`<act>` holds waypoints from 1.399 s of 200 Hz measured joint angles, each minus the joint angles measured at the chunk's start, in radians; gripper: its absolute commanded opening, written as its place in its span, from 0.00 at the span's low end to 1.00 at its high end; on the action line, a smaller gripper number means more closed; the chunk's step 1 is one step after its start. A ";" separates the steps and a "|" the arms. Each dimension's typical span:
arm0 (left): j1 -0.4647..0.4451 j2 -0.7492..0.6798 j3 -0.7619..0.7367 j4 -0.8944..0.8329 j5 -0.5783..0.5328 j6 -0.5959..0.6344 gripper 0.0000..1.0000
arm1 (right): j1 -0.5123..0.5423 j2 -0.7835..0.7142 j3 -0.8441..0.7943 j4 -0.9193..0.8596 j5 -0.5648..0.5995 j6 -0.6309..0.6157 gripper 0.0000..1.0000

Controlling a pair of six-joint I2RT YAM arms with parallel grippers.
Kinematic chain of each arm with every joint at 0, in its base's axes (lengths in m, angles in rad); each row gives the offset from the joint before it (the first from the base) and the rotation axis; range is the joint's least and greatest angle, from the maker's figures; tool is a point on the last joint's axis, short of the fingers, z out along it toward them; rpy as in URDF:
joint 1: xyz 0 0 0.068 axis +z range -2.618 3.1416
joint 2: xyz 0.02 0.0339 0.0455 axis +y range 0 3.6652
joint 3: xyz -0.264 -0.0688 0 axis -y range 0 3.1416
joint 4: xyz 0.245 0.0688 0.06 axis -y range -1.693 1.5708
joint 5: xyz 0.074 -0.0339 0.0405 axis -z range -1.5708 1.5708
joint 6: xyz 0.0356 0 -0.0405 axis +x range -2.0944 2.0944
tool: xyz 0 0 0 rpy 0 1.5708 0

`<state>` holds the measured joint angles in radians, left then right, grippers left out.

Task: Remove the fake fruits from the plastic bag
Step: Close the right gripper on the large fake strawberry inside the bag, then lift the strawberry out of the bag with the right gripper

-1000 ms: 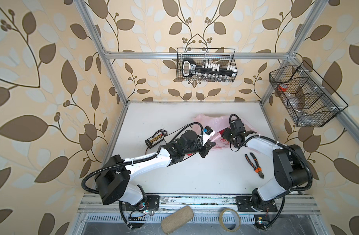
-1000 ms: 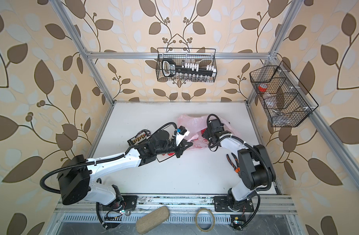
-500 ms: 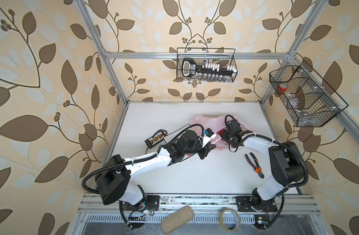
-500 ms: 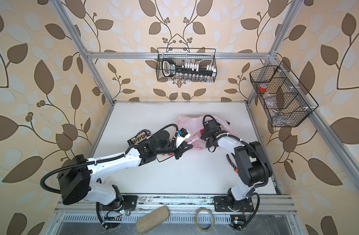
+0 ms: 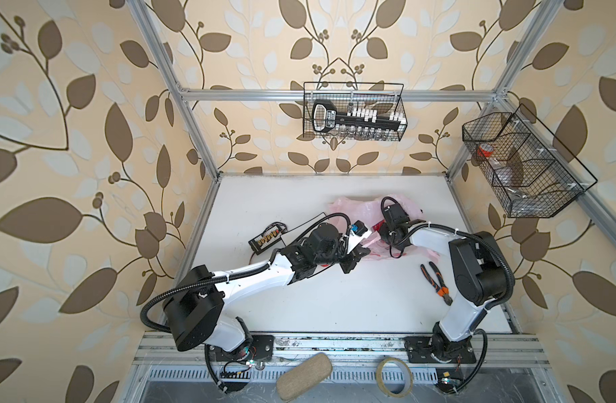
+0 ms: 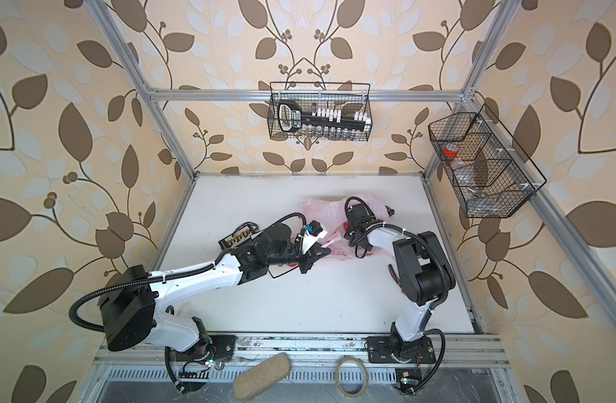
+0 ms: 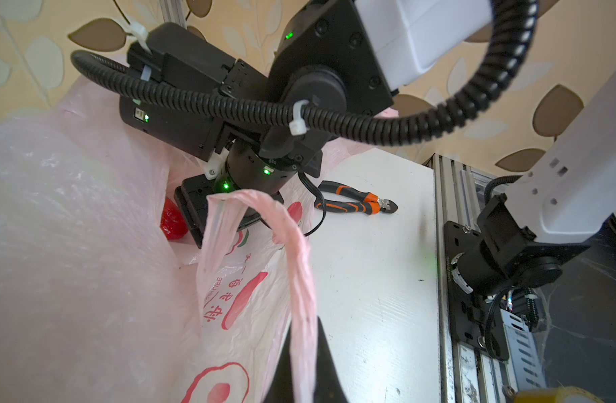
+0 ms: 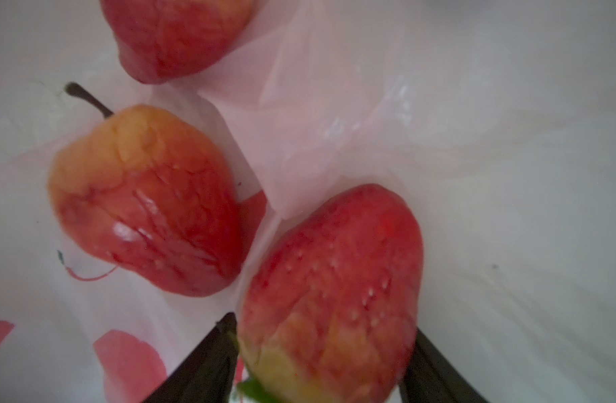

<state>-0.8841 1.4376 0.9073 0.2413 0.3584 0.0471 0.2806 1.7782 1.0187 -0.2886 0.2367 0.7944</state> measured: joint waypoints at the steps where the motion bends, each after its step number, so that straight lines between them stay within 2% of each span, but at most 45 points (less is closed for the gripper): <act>1: 0.000 0.000 0.000 0.000 0.000 0.000 0.00 | 0.000 0.000 0.001 0.000 0.001 0.003 0.76; 21: 0.000 0.000 0.000 0.000 -0.002 0.001 0.00 | 0.000 0.000 0.014 0.000 0.006 0.010 0.80; 48: 0.000 0.000 0.000 0.000 -0.004 -0.003 0.00 | 0.000 0.000 0.017 -0.006 0.029 0.027 0.79; 104: 0.000 0.000 0.000 0.000 -0.012 -0.006 0.00 | -0.002 0.043 0.061 -0.037 0.060 0.064 0.62; 169: 0.002 0.000 0.000 0.018 -0.081 -0.060 0.00 | -0.002 0.049 0.068 -0.036 0.069 0.056 0.39; 190: 0.008 0.000 0.000 0.030 -0.100 -0.086 0.00 | -0.007 0.003 0.042 -0.034 0.064 0.052 0.34; 229: 0.032 0.008 0.023 0.032 -0.110 -0.114 0.00 | -0.035 -0.134 -0.032 -0.026 0.042 0.053 0.32; 280: 0.098 0.159 0.169 0.069 -0.103 -0.116 0.00 | -0.079 -0.274 -0.101 0.011 0.006 0.053 0.32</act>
<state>-0.7856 1.5967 1.0763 0.3107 0.2558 -0.0685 0.2020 1.5047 0.9180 -0.2779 0.2424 0.8471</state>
